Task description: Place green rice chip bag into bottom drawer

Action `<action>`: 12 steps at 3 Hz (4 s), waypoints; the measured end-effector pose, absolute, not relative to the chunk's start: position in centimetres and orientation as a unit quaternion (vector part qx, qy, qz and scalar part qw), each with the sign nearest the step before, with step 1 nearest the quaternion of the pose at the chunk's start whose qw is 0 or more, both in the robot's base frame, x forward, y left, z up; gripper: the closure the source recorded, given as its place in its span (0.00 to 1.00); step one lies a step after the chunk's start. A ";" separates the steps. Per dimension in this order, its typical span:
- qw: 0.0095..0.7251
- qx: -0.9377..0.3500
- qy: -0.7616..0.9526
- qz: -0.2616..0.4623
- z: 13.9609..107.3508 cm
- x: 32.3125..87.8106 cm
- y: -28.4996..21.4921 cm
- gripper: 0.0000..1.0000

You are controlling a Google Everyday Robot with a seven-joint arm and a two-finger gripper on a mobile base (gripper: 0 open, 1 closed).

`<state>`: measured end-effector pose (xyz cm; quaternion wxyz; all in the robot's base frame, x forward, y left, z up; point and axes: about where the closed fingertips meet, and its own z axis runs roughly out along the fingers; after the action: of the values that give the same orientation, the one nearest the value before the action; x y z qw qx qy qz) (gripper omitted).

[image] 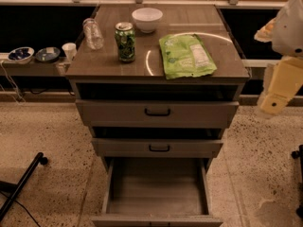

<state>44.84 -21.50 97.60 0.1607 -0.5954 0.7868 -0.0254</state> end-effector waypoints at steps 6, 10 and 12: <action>0.284 -0.282 0.917 0.002 85.4 75.4 -15.2 0.00; 0.242 -0.280 0.928 0.045 82.2 76.0 -12.3 0.95; 0.378 -0.368 0.846 0.076 91.8 66.8 -11.0 1.00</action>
Offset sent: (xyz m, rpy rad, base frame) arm 0.2432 0.0425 -0.0123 0.2385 -0.2132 -0.2941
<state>66.81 -11.04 91.84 0.3780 -0.3684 0.8459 0.0764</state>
